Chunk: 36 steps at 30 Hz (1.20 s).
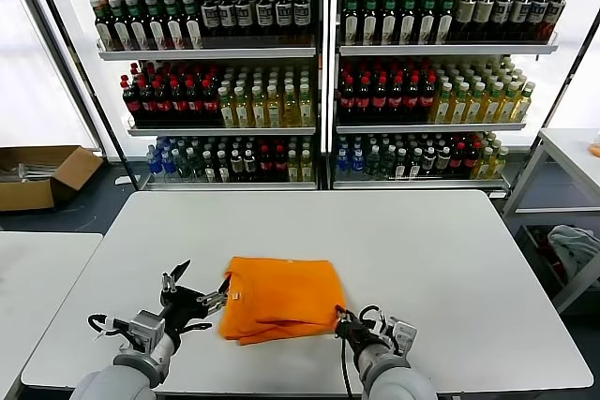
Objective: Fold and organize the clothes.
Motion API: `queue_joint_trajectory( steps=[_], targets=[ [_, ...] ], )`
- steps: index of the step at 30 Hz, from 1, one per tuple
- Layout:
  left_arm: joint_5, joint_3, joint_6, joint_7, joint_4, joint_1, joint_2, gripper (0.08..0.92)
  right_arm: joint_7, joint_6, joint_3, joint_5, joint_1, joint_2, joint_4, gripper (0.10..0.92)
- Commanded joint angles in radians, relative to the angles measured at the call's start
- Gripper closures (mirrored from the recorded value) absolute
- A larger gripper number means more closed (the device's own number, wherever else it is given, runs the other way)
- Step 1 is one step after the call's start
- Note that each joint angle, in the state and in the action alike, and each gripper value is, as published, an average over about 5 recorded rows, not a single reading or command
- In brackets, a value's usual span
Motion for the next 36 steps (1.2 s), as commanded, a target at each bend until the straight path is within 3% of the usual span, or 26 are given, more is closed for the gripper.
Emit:
queue_joint_trajectory(
  steps=[1,7,16,25,36],
  targets=[
    [-0.009,-0.003,0.000,-0.006,-0.008,0.003,-0.009,0.177,0.010,0.001,0.019,-0.075,-0.021,-0.077,0.075,0.886],
    [-0.009,0.001,0.000,-0.009,-0.025,0.016,-0.030,0.177,0.005,-0.002,0.055,-0.148,-0.073,-0.152,0.114,0.911],
    [-0.002,0.015,-0.002,-0.010,-0.042,0.032,-0.065,0.177,-0.096,0.001,0.087,-0.488,-0.212,-0.210,0.124,0.903],
    [0.018,0.019,-0.001,-0.008,-0.051,0.054,-0.080,0.177,-0.196,0.000,0.018,-0.576,-0.153,-0.163,0.276,0.673],
    [0.023,0.019,0.000,-0.009,-0.044,0.069,-0.092,0.177,-0.267,-0.005,-0.147,-0.422,-0.067,-0.243,0.028,0.370]
  ],
)
